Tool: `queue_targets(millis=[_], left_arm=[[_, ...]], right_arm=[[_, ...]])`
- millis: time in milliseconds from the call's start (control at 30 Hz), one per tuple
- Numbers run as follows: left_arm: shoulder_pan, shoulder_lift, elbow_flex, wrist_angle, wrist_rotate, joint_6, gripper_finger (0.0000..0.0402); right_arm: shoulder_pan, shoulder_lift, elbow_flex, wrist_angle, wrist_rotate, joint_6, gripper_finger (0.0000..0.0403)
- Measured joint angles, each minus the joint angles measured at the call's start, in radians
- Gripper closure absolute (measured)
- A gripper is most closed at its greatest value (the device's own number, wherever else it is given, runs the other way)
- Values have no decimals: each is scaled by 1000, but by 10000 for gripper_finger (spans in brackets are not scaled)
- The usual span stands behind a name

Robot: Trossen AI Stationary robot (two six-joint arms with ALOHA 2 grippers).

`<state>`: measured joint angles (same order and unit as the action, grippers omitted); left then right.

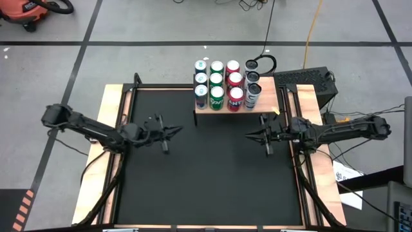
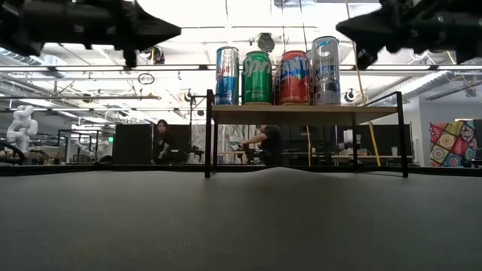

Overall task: Place canned beverage on shelf
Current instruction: Return to Home Position

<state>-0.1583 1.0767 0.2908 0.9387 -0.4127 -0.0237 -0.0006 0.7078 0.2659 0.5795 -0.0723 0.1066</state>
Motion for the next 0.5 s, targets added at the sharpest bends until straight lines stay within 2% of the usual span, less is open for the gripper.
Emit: queue_targets(millis=[300, 500], left_arm=[[50, -425, -15, -486, 81, 2, 400], [29, -608, -164, -469, 70, -2, 400]], right_arm=[[2, -93, 216, -430, -5, -77, 395], [11, -231, 179, -487, -1, -65, 395]])
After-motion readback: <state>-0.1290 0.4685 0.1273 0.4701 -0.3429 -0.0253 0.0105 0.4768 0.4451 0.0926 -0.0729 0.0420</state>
